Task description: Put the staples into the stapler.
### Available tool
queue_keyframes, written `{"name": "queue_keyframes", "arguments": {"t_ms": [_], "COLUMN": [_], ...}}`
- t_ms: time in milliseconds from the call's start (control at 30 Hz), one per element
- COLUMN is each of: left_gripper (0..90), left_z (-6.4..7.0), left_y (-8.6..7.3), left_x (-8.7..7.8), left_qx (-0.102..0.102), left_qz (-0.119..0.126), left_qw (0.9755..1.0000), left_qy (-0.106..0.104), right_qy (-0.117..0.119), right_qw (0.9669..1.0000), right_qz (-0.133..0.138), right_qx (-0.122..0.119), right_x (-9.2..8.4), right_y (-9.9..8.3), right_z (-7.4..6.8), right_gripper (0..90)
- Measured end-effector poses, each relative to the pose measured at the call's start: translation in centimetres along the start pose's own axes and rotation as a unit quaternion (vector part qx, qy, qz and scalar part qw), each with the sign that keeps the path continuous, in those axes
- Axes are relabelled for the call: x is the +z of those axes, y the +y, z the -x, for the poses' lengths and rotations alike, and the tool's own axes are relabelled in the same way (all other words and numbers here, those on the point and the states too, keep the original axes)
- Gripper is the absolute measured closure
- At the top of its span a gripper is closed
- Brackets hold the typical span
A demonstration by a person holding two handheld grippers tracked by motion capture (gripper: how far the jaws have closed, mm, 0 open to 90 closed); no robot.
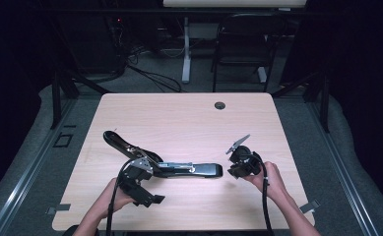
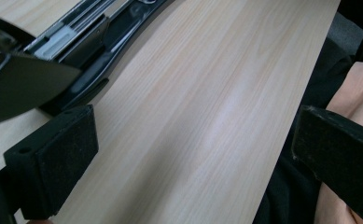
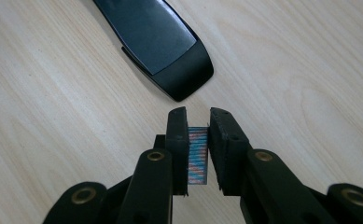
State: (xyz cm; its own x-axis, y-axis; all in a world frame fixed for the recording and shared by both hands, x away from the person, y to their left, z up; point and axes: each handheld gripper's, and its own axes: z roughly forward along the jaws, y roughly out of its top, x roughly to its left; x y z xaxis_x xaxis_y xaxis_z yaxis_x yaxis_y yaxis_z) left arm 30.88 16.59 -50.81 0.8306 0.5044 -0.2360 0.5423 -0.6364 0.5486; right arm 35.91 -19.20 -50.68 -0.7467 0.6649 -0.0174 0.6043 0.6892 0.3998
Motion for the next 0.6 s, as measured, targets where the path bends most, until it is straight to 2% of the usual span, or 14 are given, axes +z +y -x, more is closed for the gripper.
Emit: {"name": "queue_keyframes", "arguments": {"t_ms": [233, 267, 300, 367, 400, 433, 533, 567, 600], "left_gripper": [0.2, 0.2, 0.2, 0.1, 0.1, 0.1, 0.2, 0.2, 0.2], "left_z": [-0.9, -1.0, -1.1, -1.4, -1.5, -1.7, -1.8, -1.9, -2.0], "left_y": [-1.1, -1.2, -1.2, -1.4, -1.4, -1.5, -1.6, -1.6, -1.7], "left_x": [-0.8, -0.8, -0.9, -0.9, -1.0, -1.0, -1.4, -1.6, -1.8], "left_qx": [-0.03, -0.035, -0.038, -0.049, -0.052, -0.054, -0.062, -0.064, -0.068], "left_qz": [0.011, 0.013, 0.014, 0.014, 0.014, 0.014, 0.022, 0.025, 0.03], "left_qw": [0.9994, 0.9992, 0.9991, 0.9985, 0.9983, 0.9982, 0.9972, 0.9968, 0.9963], "left_qy": [0.011, 0.012, 0.015, 0.021, 0.02, 0.023, 0.035, 0.041, 0.044], "right_qy": [0.006, 0.028, 0.005, 0.004, -0.009, 0.004, 0.002, 0.005, 0.005], "right_qw": [0.9997, 0.9995, 0.9996, 0.9995, 0.9995, 0.9993, 0.9989, 0.9984, 0.9986], "right_qz": [0.021, 0.012, 0.027, 0.028, 0.019, 0.033, 0.038, 0.051, 0.045], "right_qx": [-0.009, -0.011, -0.012, -0.014, -0.021, -0.019, -0.025, -0.022, -0.028], "right_x": [-0.4, -0.5, -0.4, -0.4, -0.6, -0.5, -0.7, -0.5, -0.6], "right_y": [0.9, 1.1, 1.1, 1.3, 1.5, 1.5, 1.9, 1.9, 2.1], "right_z": [0.4, 0.6, 0.5, 0.6, 0.6, 0.6, 0.8, 0.8, 0.9], "right_gripper": [78.2, 78.2, 78.2, 78.2, 78.2, 78.2, 78.2, 78.3, 78.2]}}
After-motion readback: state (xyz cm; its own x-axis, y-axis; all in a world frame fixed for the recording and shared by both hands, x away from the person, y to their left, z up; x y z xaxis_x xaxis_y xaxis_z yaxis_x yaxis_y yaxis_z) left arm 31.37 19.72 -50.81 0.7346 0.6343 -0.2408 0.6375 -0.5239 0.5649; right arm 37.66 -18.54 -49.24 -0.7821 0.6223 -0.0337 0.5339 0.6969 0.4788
